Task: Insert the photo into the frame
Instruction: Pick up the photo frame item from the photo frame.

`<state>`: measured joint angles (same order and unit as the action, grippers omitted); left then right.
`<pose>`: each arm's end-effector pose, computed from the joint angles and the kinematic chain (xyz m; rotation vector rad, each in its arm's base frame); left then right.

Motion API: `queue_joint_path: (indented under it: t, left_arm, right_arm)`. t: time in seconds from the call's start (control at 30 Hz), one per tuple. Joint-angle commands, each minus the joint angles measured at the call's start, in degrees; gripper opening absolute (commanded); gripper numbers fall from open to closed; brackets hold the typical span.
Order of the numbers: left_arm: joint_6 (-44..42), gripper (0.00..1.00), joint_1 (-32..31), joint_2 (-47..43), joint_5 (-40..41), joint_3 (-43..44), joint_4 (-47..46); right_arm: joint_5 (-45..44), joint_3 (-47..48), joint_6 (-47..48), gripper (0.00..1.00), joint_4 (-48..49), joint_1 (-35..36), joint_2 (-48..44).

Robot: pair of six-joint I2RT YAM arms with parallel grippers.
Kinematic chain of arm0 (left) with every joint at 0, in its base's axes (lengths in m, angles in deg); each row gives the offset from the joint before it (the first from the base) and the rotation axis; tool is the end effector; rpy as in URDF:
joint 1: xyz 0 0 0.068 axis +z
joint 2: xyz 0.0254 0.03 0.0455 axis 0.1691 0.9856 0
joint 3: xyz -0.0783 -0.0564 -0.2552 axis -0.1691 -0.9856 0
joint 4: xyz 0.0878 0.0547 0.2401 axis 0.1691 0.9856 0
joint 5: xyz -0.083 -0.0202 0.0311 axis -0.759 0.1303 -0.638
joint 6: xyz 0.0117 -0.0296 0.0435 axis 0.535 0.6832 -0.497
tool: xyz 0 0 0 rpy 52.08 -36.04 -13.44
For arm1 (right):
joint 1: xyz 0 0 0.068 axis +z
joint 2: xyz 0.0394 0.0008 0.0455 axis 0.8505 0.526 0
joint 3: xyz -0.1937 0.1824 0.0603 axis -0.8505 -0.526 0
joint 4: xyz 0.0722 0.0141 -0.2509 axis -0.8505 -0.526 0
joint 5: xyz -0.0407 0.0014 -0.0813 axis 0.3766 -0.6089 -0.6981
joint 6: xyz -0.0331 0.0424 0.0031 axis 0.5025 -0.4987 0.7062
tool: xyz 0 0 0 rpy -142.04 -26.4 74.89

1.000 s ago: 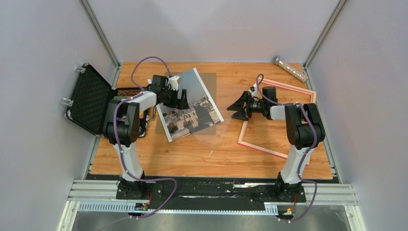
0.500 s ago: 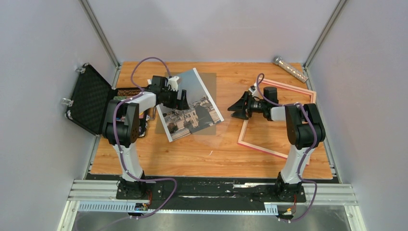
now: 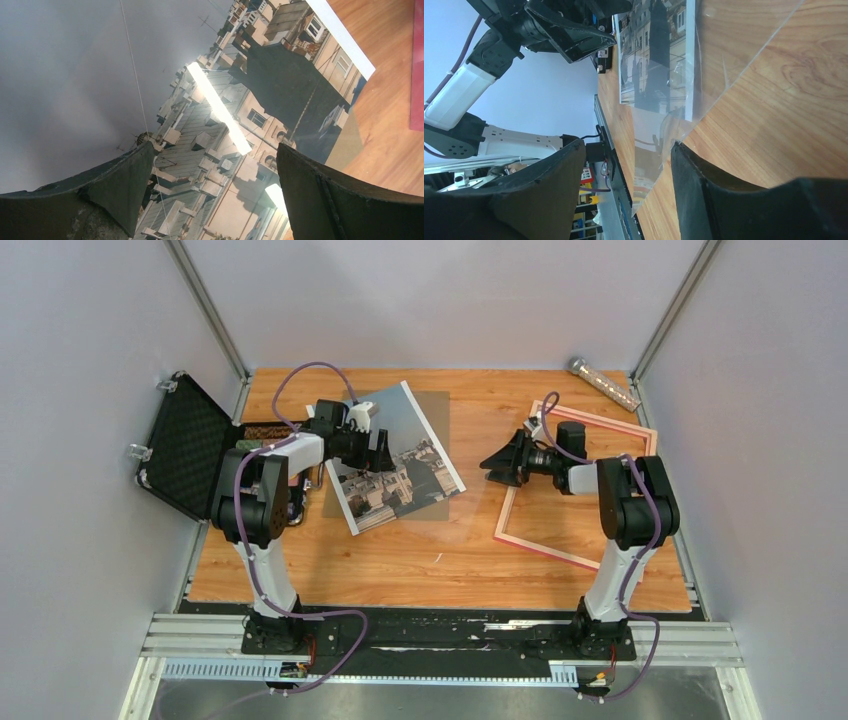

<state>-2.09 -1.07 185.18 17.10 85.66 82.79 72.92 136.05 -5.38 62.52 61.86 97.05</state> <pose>0.3867 -0.0936 0.1630 0.4177 2.4211 -0.8086 0.3625 0.0548 0.1340 0.1173 2.2336 1.6778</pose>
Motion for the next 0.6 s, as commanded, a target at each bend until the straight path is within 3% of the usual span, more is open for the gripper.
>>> queue_joint_path:
  t: [0.0,0.4,0.57]
  left_arm:
    - [1.45,1.0,-0.97,-0.76,-4.06,-2.31,4.67]
    - [1.18,1.0,-1.0,-1.26,-7.57,-3.31,3.73]
    - [1.13,1.0,-1.37,-1.31,-7.46,-3.6,3.33]
  right_arm:
    - [2.5,-0.5,-3.53,0.61,7.76,0.27,-1.77]
    - [4.37,-1.6,-10.99,0.62,17.29,-0.54,-1.17]
    - [1.51,-0.98,-11.91,0.63,12.63,-0.49,-1.41]
